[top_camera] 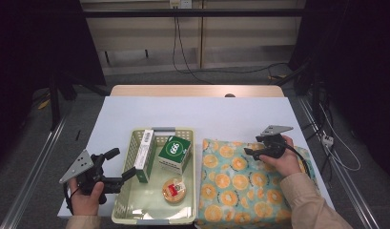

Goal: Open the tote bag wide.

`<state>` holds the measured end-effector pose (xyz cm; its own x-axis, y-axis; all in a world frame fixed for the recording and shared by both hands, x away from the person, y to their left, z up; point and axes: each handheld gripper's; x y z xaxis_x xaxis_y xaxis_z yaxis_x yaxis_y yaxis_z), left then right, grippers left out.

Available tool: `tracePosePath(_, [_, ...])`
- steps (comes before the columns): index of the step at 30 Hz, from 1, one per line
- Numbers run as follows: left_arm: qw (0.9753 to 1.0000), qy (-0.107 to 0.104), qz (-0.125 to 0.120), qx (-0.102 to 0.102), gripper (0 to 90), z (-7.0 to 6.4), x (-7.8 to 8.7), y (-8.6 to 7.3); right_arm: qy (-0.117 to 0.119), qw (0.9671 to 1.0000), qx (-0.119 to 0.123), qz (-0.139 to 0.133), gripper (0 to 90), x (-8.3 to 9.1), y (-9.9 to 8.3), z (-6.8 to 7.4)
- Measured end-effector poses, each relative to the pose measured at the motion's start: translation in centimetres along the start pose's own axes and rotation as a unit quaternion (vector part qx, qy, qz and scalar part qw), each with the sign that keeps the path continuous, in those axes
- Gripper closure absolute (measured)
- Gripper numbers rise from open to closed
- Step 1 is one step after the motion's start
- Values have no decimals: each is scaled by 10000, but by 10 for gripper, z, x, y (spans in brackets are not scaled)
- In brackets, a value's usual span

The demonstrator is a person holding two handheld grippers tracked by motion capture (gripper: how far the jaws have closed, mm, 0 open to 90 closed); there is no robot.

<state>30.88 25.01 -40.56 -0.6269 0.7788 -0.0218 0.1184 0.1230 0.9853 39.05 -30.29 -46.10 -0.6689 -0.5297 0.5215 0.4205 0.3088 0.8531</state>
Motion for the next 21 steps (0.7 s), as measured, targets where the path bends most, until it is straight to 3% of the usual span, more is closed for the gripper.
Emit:
tracePosePath(4, [10000,4,-15,13,30,1,0,0,26,10000,14,54,358,-2,-1,1])
tracePosePath(5, [10000,1,-13,18,30,1,0,0,77,9999,44,48,400,-2,-1,2])
tracePosePath(6, [10000,-9,-2,28,30,1,0,0,124,9999,8,52,546,0,-1,0])
tracePosePath(7, [10000,-23,14,36,30,1,0,0,124,9999,8,52,546,0,-1,0])
tracePosePath(9, [10000,-29,-3,18,30,1,-1,1,116,9999,-85,57,658,2,-1,-3])
tracePosePath(12, [10000,-43,-31,10,30,1,-1,2,123,9999,-45,104,699,2,0,-4])
tracePosePath(15, [10000,-31,-41,14,30,1,-1,2,224,9996,-9,180,838,3,1,-3])
tracePosePath(21, [10000,-6,-27,7,30,1,-1,2,216,9995,68,200,900,3,3,-1])
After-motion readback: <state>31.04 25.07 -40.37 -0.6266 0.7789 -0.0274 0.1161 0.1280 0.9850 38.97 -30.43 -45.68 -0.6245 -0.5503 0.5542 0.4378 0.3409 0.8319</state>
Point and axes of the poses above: each handheld gripper's, and its own axes: x roughly backward along the jaws, y roughly out of its top, z roughly to its left, and after that the axes turned 11 degrees about -z, right-handed
